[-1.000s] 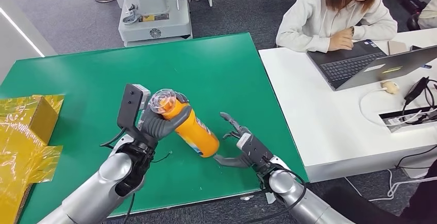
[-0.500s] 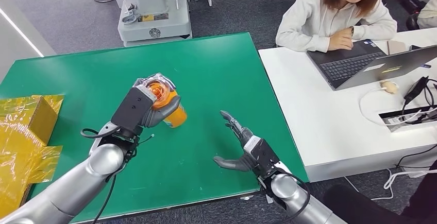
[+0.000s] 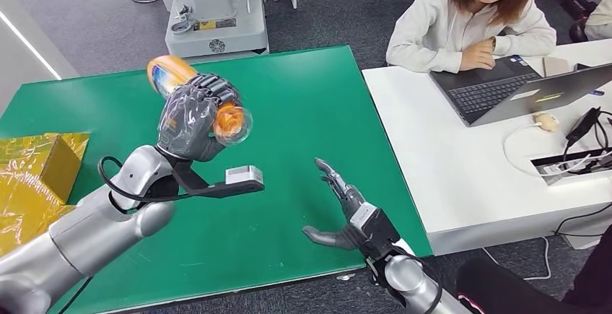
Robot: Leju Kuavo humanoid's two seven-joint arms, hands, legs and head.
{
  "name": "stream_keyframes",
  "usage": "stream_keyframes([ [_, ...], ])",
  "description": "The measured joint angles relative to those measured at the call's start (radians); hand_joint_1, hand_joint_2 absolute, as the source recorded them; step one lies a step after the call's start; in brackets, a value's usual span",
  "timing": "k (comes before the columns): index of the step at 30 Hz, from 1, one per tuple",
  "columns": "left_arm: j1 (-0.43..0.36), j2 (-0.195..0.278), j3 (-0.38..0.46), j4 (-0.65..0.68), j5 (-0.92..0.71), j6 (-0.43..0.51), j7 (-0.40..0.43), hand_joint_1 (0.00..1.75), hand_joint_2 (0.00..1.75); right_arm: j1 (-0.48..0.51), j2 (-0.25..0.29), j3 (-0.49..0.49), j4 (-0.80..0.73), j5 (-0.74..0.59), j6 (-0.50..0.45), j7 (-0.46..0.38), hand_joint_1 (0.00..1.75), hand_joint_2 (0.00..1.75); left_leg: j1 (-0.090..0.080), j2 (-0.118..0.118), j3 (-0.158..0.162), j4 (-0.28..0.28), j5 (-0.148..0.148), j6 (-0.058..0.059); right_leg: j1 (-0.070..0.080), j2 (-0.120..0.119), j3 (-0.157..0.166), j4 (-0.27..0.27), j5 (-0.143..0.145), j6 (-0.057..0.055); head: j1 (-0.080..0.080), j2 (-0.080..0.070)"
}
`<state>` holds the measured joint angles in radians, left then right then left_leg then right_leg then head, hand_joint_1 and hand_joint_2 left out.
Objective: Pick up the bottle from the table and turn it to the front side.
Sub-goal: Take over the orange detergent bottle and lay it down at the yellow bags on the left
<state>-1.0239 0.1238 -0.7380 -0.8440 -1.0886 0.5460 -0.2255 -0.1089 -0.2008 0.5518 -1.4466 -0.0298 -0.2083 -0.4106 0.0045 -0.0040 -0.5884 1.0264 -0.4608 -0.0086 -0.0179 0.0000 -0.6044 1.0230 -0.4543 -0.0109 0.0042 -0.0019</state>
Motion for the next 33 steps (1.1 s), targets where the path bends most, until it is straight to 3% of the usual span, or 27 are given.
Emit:
stream_keyframes([
  [3,-0.019,0.026,-0.035,0.021,-0.173,-0.023,0.067,1.75,1.75,0.027,0.005,-0.016,-0.03,0.019,0.008,-0.007,0.0,1.75,0.0,0.0,0.0,0.0,0.0,0.0,0.0,0.001,0.0,0.0,0.0,0.0,0.0,0.0],
  [7,-0.034,0.064,-0.052,0.039,-0.239,-0.061,0.074,1.75,1.75,0.06,0.013,-0.04,-0.066,0.033,0.012,-0.013,0.0,1.75,0.0,0.0,0.0,0.0,0.0,0.0,0.0,0.001,0.0,0.0,0.0,0.0,0.0,0.0],
  [22,-0.069,0.131,-0.066,0.055,-0.281,-0.151,0.068,1.75,1.75,0.099,0.034,-0.09,-0.124,0.056,0.02,-0.021,0.0,1.75,0.0,0.0,0.0,0.0,0.0,0.0,0.0,0.001,0.0,0.0,0.0,0.0,0.0,0.0],
  [33,-0.071,0.227,-0.067,0.063,-0.3,-0.228,0.161,1.75,1.75,0.122,0.049,-0.126,-0.136,0.061,0.033,-0.032,0.0,1.75,0.001,0.002,0.0,0.0,0.0,0.0,0.002,0.001,0.0,0.001,0.0,0.0,0.0,0.0],
])
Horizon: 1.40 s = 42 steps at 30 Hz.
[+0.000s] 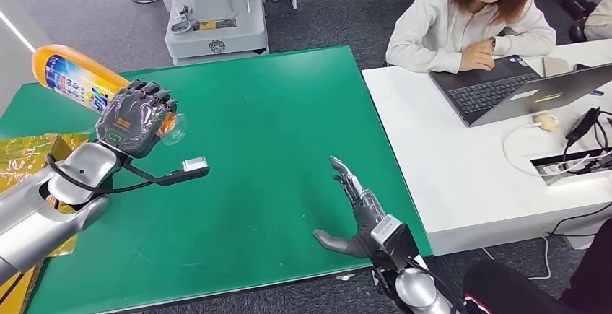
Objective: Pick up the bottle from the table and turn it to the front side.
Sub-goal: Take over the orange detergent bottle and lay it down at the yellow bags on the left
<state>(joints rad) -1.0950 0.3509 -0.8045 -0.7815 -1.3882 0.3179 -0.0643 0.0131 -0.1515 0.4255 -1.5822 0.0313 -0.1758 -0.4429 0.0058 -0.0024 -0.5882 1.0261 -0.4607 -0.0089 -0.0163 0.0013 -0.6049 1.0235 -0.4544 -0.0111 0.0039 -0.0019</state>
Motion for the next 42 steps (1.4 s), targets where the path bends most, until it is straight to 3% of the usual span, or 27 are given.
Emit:
stream_keyframes([
  [18,-0.002,0.026,0.0,0.0,-0.009,-0.049,0.02,1.75,1.75,0.016,0.007,-0.005,-0.017,0.015,-0.001,0.002,0.0,1.75,0.0,0.0,0.0,0.0,0.0,0.0,0.0,0.0,0.0,0.0,0.0,0.0,0.0,0.0],
  [26,0.01,0.124,0.013,-0.046,-0.01,-0.121,0.025,1.75,1.75,0.05,0.011,-0.017,-0.045,0.017,0.001,0.014,0.0,1.75,0.001,0.001,-0.001,0.0,0.0,0.0,0.0,0.001,-0.001,0.0,0.0,0.0,0.0,0.0],
  [28,0.013,0.151,0.013,-0.06,-0.023,-0.184,0.038,1.75,1.75,0.052,0.014,-0.018,-0.051,0.014,0.011,0.018,0.0,1.75,0.001,0.002,-0.001,-0.001,0.0,0.0,0.0,0.002,0.0,0.0,0.0,0.0,0.001,0.0],
  [31,0.048,0.23,0.016,-0.109,-0.011,-0.286,0.06,1.75,1.75,0.052,0.023,-0.019,-0.052,0.011,0.032,0.021,0.0,1.75,0.001,0.008,0.002,-0.001,-0.002,-0.003,0.0,0.009,0.0,0.001,0.0,-0.001,0.0,0.0],
  [35,0.115,0.319,0.03,-0.161,0.012,-0.291,0.07,1.75,1.75,0.053,0.027,-0.021,-0.052,0.011,0.037,0.021,0.0,1.75,0.002,0.007,0.003,-0.001,-0.002,-0.004,0.001,0.008,-0.001,0.0,-0.001,-0.001,0.001,0.0],
  [42,0.175,0.38,0.062,-0.203,0.014,-0.308,0.089,1.75,1.75,0.057,0.034,-0.025,-0.053,0.012,0.052,0.021,0.0,1.75,0.003,0.005,0.001,-0.001,-0.002,-0.004,0.001,0.006,0.0,0.0,-0.001,-0.002,0.001,0.0],
])
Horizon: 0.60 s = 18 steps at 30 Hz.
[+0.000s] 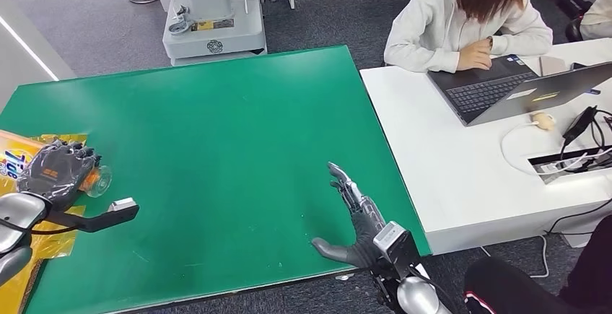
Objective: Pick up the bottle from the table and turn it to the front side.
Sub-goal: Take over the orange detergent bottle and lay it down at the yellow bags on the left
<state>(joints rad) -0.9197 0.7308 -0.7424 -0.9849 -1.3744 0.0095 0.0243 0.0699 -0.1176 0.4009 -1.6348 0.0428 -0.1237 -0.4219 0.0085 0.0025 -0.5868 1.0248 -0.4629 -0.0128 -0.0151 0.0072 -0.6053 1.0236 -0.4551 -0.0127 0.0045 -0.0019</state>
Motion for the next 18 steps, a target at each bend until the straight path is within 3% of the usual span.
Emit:
stream_keyframes([
  [9,0.145,0.046,0.096,-0.062,0.057,-0.043,-0.008,1.75,1.75,0.002,0.005,-0.004,-0.002,0.003,0.015,0.0,0.0,1.75,0.0,0.001,0.0,0.0,0.0,0.0,0.0,0.001,0.0,0.0,0.0,0.0,0.0,0.0],
  [18,0.224,0.028,0.144,-0.069,0.116,-0.06,-0.053,1.75,1.75,0.001,0.006,-0.004,-0.003,0.003,0.022,0.0,0.0,1.75,0.0,0.0,0.0,0.0,0.0,0.0,0.0,0.0,0.0,-0.001,0.0,0.0,0.0,0.0],
])
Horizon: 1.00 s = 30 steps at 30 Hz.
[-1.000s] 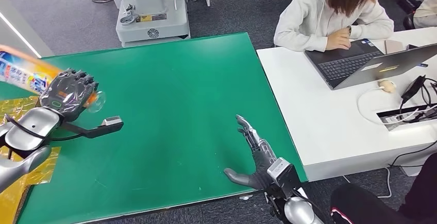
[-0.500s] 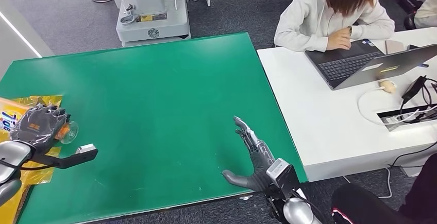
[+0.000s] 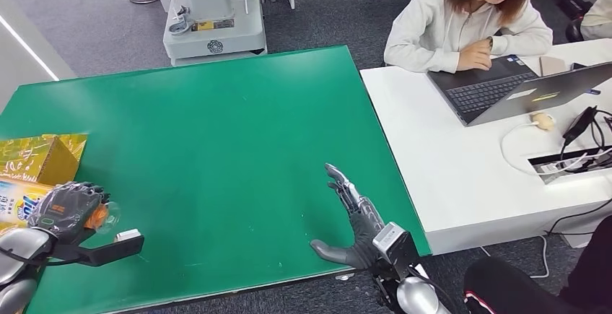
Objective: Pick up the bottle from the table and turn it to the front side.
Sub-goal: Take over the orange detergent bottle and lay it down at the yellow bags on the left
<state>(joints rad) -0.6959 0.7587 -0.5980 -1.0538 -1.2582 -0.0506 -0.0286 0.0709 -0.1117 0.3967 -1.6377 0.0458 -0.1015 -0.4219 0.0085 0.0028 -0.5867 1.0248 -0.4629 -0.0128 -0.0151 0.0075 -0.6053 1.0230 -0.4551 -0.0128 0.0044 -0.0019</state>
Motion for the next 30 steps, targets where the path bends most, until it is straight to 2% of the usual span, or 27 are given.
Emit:
stream_keyframes([
  [7,0.011,-0.021,0.0,0.012,0.014,0.006,-0.013,1.75,1.75,0.0,0.0,0.0,-0.002,0.001,0.008,0.001,0.0,1.75,0.0,0.0,0.0,0.0,0.0,0.0,0.0,0.0,0.0,0.0,0.0,0.0,0.0,0.0],
  [16,0.002,-0.12,-0.003,0.131,0.028,0.035,-0.012,1.75,1.75,0.0,0.004,0.001,-0.011,0.011,0.015,0.014,0.0,1.75,0.0,0.0,0.0,0.0,0.0,0.0,0.0,0.0,0.0,0.0,0.0,0.0,0.0,0.0],
  [23,-0.003,-0.253,-0.004,0.321,0.002,0.096,0.1,1.75,1.75,-0.019,0.015,0.015,-0.009,0.036,0.026,0.036,0.0,1.75,0.0,-0.001,0.0,0.0,0.0,0.0,0.0,-0.001,0.0,0.0,0.0,0.0,0.0,0.0],
  [30,-0.006,-0.34,-0.002,0.499,-0.061,0.109,0.211,1.75,1.75,-0.037,0.02,0.039,-0.002,0.037,0.014,0.053,0.0,1.75,0.0,-0.001,0.0,0.001,0.0,0.0,0.0,-0.001,0.0,0.0,0.0,0.0,0.0,0.0],
])
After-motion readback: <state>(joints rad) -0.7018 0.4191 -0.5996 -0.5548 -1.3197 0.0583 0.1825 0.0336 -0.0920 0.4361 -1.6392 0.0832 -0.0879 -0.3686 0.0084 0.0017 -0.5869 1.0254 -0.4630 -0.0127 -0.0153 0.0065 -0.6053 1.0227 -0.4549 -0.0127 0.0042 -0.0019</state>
